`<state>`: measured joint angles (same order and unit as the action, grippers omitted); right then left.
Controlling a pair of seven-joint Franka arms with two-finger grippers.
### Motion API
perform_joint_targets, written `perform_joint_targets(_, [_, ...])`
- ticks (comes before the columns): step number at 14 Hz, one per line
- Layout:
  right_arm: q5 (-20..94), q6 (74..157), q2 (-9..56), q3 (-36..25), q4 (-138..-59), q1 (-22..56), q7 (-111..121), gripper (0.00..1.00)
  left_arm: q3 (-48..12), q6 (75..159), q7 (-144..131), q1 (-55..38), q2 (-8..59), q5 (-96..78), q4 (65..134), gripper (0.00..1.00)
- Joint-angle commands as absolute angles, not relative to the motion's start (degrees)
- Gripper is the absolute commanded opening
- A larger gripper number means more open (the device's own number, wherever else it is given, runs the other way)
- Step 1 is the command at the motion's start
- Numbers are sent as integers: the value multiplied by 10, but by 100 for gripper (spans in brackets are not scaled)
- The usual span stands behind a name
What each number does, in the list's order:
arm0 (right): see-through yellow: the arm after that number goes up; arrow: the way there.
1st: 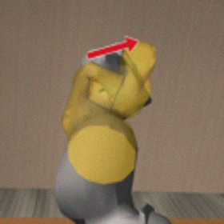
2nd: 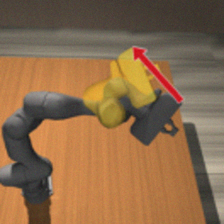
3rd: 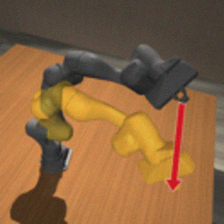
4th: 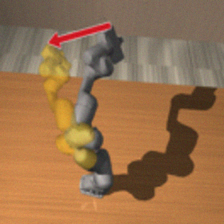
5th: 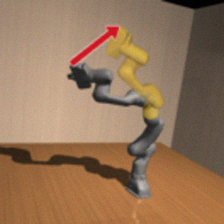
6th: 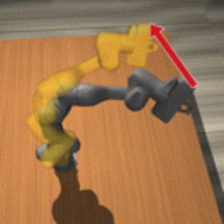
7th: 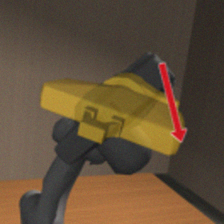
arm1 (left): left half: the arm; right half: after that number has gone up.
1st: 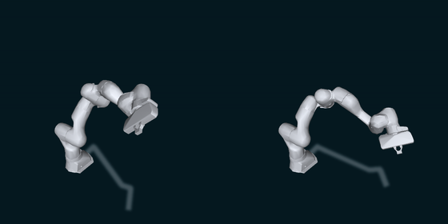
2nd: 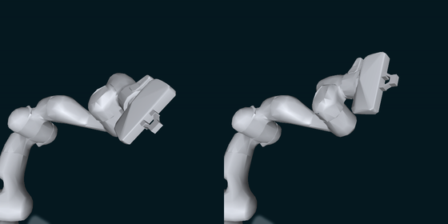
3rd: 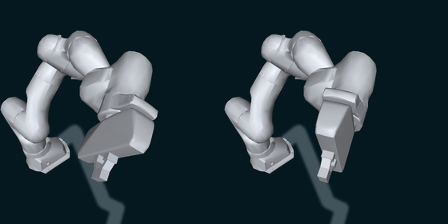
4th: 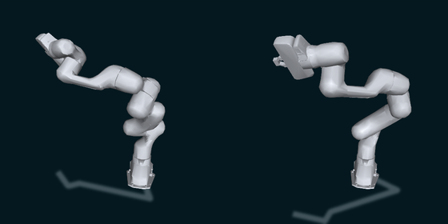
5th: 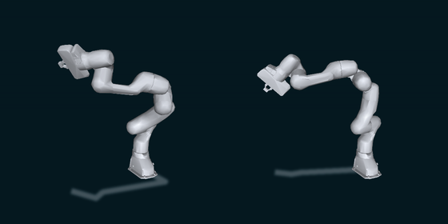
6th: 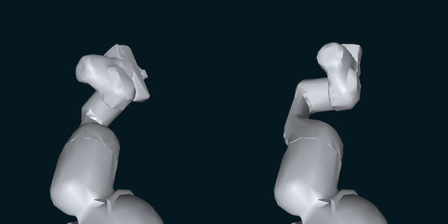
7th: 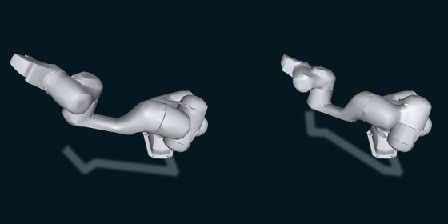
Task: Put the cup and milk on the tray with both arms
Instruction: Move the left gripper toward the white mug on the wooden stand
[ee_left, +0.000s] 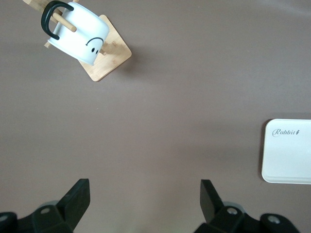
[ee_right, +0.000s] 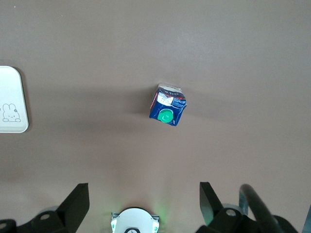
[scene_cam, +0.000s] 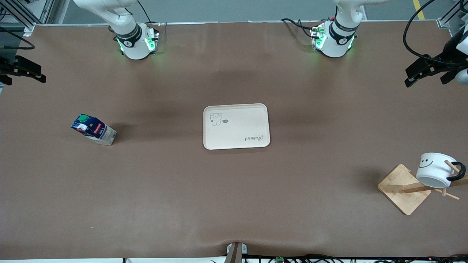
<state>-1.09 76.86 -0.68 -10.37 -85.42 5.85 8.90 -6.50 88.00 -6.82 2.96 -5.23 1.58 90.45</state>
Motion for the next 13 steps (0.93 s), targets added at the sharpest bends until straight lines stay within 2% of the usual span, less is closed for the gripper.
perform_joint_targets(1, [-14, 770, -18, -99, -866, 53, 95, 100, -65, 869, -61, 31, -47, 22, 890, 100])
perform_joint_targets(6, [-14, 770, -18, -99, -866, 54, 95, 100, -37, 882, -56, 37, -41, 17, 887, 100])
perform_joint_targets(8, [-14, 770, -17, -99, -866, 53, 95, 100, -38, 939, -56, 68, -45, 7, 914, 100])
perform_joint_targets(10, [-14, 769, -17, -99, -866, 53, 95, 100, -38, 1014, -55, 87, -55, -3, 969, 100])
perform_joint_targets(13, [-14, 770, -17, -99, -866, 53, 95, 100, -38, 1158, -54, 119, -53, -52, 1052, 100])
